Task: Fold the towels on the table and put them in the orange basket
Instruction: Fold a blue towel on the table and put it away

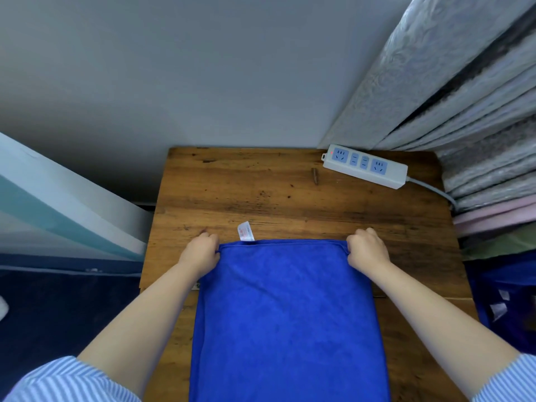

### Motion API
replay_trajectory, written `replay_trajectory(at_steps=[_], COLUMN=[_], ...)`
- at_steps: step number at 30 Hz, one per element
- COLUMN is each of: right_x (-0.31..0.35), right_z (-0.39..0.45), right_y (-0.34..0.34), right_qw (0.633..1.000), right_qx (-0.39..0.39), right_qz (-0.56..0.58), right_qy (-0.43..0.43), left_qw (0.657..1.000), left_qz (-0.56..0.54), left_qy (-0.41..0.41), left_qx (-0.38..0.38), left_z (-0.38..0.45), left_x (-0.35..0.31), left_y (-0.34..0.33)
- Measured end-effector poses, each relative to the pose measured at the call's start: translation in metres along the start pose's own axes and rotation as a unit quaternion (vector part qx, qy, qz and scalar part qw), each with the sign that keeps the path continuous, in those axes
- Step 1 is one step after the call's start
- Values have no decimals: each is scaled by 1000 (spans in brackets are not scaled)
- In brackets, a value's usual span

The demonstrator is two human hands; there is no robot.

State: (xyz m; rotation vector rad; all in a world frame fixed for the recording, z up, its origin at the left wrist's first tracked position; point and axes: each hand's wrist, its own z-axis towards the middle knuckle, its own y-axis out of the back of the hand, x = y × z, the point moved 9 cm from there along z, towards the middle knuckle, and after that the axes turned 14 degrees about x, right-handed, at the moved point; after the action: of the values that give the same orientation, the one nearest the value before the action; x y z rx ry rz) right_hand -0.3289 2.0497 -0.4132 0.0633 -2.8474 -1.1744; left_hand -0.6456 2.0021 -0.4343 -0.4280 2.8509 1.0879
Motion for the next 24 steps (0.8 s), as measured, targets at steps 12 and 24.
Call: replay_trajectory(at_steps=[12,24], right_x=[-29,-48], right_z=[-21,-122], right_y=[25,32], right_qw=[971,867], right_qx=[80,47], right_qz=[221,479], right_qy=[42,127], left_qw=[985,967], left_qz=[-159,-221], left_qy=[1,-54], left_qx=[-61,-114], left_z=[-42,-144], left_x=[25,21], left_y=[30,54])
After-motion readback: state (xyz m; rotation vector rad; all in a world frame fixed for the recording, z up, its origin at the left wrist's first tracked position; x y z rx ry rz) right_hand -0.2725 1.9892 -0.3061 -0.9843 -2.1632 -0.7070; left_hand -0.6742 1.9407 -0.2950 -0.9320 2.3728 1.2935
